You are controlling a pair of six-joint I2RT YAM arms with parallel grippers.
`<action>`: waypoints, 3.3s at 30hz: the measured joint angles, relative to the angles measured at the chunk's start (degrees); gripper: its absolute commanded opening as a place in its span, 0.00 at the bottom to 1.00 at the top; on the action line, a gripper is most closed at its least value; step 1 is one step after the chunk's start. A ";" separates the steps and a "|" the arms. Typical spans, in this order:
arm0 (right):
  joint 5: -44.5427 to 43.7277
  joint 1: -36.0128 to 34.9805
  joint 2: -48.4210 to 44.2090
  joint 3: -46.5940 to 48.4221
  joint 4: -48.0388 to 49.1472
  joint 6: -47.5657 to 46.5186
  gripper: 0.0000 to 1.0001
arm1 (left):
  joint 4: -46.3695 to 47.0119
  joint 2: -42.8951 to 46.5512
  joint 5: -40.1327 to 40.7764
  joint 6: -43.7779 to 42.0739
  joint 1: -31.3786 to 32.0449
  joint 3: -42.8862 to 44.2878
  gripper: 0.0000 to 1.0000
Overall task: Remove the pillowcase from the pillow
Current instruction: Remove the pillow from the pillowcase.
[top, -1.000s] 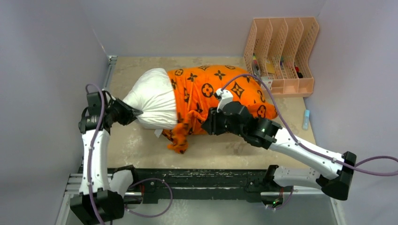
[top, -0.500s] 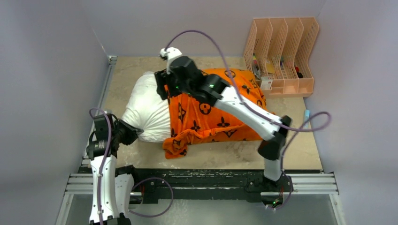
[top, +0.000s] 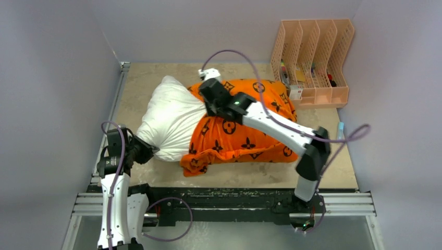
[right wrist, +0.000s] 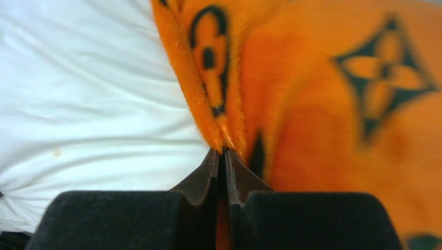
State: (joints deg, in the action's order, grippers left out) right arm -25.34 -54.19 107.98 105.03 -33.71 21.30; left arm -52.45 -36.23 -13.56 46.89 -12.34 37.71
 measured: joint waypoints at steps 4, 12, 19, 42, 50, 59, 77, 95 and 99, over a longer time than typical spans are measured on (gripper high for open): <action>-0.37 6.10 -13.92 -10.51 1.55 2.29 0.00 | -0.15 -0.70 -0.17 0.04 0.04 0.00 0.00; 3.54 17.46 -28.02 -25.57 1.92 3.45 0.00 | 1.27 -2.12 1.55 0.04 -0.04 -0.13 0.14; 9.27 7.26 -28.59 -27.23 3.91 4.28 0.51 | -0.07 -4.24 1.68 -0.31 -0.07 5.05 0.00; 16.90 5.33 21.57 24.04 -1.51 -3.69 0.07 | -3.54 -0.59 4.15 -1.57 -0.09 4.24 0.51; 10.16 2.25 -7.39 -15.23 17.38 1.66 0.00 | -12.87 -9.57 12.41 -3.43 -0.26 29.18 0.59; -2.69 -9.77 -10.36 -23.91 20.59 7.67 0.00 | -2.25 -18.93 6.10 -6.14 1.55 44.44 0.62; -15.47 -18.16 -14.43 -31.36 24.61 10.21 0.00 | 16.83 -29.33 -12.17 -4.52 6.23 18.32 0.69; -13.88 -18.45 -16.41 -33.68 26.23 11.45 0.09 | 29.38 -40.37 -18.18 -4.74 7.21 16.90 0.40; -12.85 -18.45 -16.98 -32.30 23.56 9.99 0.23 | 32.70 -40.26 -20.48 -4.09 10.32 14.01 0.00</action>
State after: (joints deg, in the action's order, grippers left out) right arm -38.20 -72.64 91.00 72.73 -10.15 31.29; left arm -19.75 -76.49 -34.04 42.81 -2.02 51.72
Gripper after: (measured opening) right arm 0.164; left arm 0.175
